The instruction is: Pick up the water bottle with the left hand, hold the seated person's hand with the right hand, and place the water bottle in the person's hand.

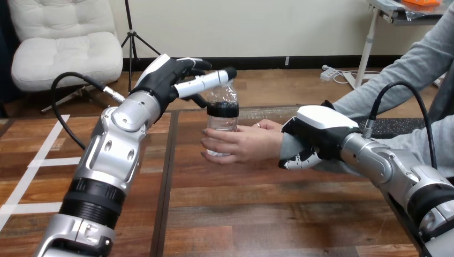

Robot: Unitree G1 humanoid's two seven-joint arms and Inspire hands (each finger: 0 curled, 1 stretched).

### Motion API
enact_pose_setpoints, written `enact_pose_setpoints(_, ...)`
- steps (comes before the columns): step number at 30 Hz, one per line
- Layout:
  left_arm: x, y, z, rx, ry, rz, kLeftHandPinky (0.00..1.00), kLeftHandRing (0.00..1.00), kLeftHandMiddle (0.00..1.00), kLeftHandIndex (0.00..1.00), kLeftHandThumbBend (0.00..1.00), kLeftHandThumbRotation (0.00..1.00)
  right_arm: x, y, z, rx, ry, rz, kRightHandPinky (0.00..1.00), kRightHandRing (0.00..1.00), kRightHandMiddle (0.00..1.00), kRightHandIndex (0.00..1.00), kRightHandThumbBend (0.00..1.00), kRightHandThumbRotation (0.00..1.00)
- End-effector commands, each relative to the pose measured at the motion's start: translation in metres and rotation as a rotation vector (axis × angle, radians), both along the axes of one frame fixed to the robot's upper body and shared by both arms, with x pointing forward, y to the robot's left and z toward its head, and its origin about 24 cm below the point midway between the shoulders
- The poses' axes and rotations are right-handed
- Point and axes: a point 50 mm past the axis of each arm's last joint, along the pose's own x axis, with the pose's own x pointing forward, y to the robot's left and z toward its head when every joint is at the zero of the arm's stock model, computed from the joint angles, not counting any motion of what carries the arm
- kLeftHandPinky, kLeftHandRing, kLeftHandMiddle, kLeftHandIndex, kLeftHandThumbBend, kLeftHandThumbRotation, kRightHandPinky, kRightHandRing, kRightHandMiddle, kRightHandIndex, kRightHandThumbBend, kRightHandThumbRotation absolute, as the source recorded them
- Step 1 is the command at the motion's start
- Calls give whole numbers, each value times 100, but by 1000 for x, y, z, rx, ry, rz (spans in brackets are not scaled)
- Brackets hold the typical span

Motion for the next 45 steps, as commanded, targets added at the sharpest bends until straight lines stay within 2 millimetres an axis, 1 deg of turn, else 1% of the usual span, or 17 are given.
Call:
enact_pose_setpoints(1,0,-8,37,-21,-153,-52,93,98,100,99,83,99,26,18,64,67,-195,49,40,45,52,55,54,32)
enact_pose_setpoints(3,-1,-7,37,-26,-153,-51,93,99,100,99,83,99,26,18,64,66,-193,45,41,46,52,55,57,35)
enact_pose_setpoints(6,-1,-7,38,-32,-150,-46,93,99,100,99,83,100,27,16,63,58,-190,37,42,48,54,57,63,42)
enact_pose_setpoints(9,-1,-7,37,-36,-149,-42,93,99,100,99,82,99,27,16,62,44,-189,31,45,50,57,60,72,51)
enact_pose_setpoints(10,-1,-7,37,-36,-149,-41,93,99,100,99,81,98,27,16,62,39,-189,30,47,53,59,62,79,57)
enact_pose_setpoints(14,-1,-7,37,-38,-147,-40,93,98,100,99,81,98,27,15,61,24,-185,26,50,57,62,65,89,64)
enact_pose_setpoints(18,-2,-6,37,-48,-147,-40,93,98,100,99,81,98,28,15,61,13,-174,22,55,63,66,69,96,68)
enact_pose_setpoints(19,-2,-6,37,-50,-147,-40,93,98,100,100,80,97,28,15,60,11,-172,22,57,65,68,71,97,71)
enact_pose_setpoints(26,-3,-6,36,-53,-153,-42,92,98,100,100,78,97,27,14,60,7,-159,25,64,73,74,75,100,76)
enact_pose_setpoints(30,-4,-6,36,-60,-155,-40,92,98,100,100,78,97,27,13,59,4,-156,27,66,75,76,77,100,79)
enact_pose_setpoints(36,-4,-5,36,-65,-155,-33,91,97,100,100,80,96,26,11,57,-3,-154,23,68,77,79,80,100,87)
enact_pose_setpoints(45,-7,-4,37,-96,-179,-32,91,97,100,100,80,96,26,8,55,-14,-140,14,68,79,81,83,100,98)
